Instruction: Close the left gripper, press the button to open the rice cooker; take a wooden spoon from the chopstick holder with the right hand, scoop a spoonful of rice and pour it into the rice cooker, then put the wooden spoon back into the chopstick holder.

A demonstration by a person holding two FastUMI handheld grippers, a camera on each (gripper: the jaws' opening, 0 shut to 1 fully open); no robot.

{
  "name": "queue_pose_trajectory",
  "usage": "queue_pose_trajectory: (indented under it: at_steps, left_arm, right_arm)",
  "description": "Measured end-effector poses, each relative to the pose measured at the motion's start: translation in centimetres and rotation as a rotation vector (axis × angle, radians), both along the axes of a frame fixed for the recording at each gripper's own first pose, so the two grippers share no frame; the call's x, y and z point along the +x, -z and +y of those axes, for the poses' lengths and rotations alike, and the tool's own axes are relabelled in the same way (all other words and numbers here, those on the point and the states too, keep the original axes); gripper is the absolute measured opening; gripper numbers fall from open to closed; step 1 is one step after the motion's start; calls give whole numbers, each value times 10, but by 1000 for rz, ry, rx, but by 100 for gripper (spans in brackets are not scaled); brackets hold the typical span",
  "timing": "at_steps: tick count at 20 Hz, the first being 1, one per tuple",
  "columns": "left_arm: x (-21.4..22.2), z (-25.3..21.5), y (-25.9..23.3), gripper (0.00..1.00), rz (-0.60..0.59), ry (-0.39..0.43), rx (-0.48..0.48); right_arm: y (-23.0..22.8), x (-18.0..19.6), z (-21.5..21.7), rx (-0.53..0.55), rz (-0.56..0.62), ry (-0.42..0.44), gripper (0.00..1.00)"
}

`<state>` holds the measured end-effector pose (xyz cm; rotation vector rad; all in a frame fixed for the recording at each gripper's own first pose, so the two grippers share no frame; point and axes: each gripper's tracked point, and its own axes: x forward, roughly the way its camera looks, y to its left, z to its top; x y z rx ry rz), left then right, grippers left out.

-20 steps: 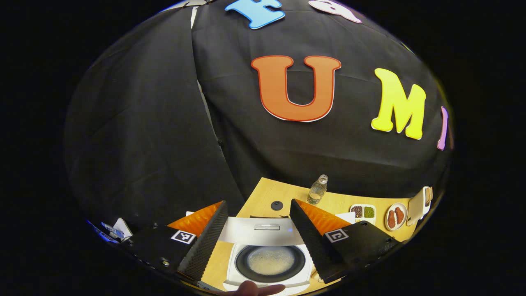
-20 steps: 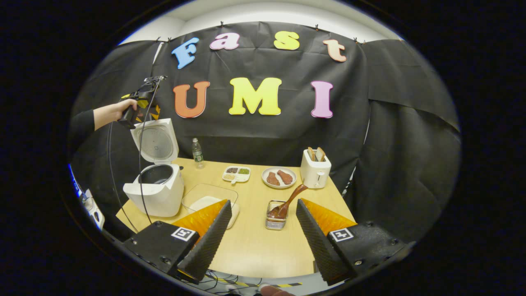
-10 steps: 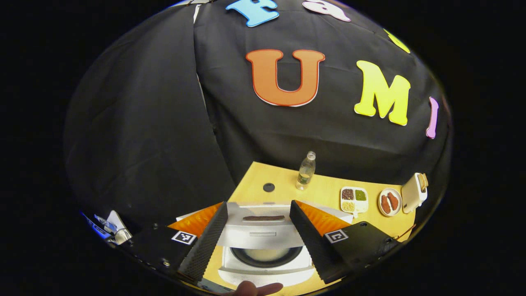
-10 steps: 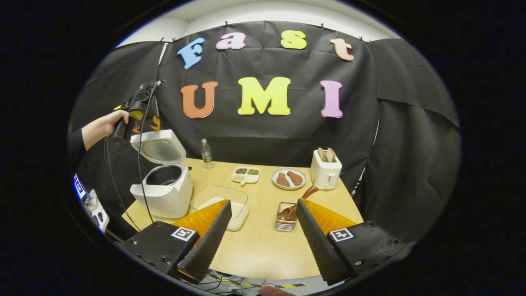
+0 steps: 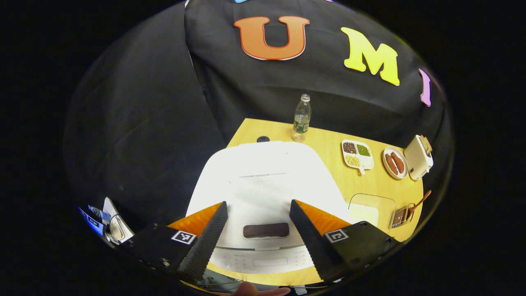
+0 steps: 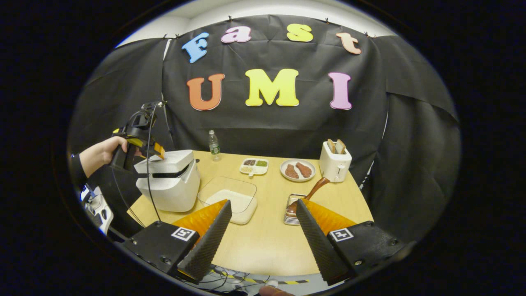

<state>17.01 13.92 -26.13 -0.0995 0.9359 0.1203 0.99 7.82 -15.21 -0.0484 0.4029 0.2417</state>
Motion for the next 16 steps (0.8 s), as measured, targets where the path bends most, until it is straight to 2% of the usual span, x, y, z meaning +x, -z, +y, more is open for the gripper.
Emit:
queue_pose_trajectory:
  at_steps: [5, 10, 13, 16]
  left_arm:
    - [-16, -2, 30, 99, 70, 1, -19]
    - [-16, -5, 31, 99, 69, -13, -60]
    - [-16, -6, 35, 99, 65, 32, -41]
    - [-15, -8, 33, 98, 66, 22, -55]
  right_arm:
    - [3, -2, -7, 6, 28, 13, 100]
    - [7, 0, -6, 14, 43, 19, 100]
    - [13, 2, 0, 27, 61, 13, 100]
    - [13, 3, 7, 35, 71, 1, 100]
